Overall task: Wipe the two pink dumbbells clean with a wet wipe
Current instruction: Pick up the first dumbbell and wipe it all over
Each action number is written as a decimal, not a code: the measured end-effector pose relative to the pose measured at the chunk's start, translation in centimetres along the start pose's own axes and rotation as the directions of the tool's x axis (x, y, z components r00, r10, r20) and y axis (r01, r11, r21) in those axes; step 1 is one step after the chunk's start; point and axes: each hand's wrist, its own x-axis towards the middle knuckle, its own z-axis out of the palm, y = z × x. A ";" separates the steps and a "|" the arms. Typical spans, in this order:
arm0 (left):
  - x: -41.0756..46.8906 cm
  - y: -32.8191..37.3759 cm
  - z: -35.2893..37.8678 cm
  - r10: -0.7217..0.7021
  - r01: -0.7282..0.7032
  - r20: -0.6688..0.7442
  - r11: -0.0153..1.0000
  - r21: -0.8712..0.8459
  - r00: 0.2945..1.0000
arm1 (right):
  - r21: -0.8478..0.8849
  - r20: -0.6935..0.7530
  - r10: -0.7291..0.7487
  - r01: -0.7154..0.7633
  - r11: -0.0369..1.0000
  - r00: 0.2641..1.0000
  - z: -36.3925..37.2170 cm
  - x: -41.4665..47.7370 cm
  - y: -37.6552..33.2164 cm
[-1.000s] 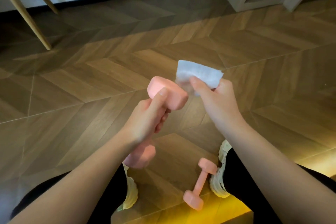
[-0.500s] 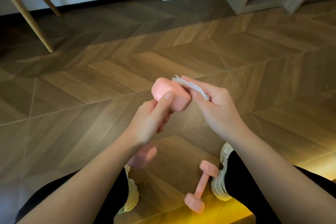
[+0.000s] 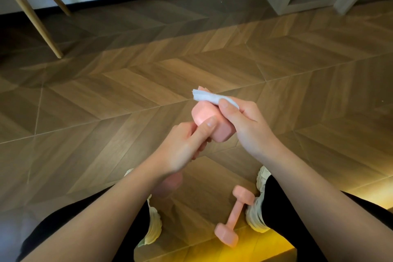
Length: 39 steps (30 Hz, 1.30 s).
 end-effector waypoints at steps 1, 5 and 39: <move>0.1 -0.1 0.1 -0.018 0.018 -0.009 0.999 -0.029 1.000 | 0.004 0.012 -0.006 0.006 1.000 1.000 0.1 -0.1 -0.1; 0.4 -0.2 0.3 -0.110 0.097 -0.060 0.978 -0.187 0.992 | -0.017 0.035 -0.040 0.041 0.999 0.999 0.0 -0.4 -0.2; 0.7 -0.5 -0.3 -0.105 0.069 -0.154 0.971 -0.227 0.982 | -0.015 0.014 -0.085 0.085 0.996 0.996 -0.3 -0.6 0.5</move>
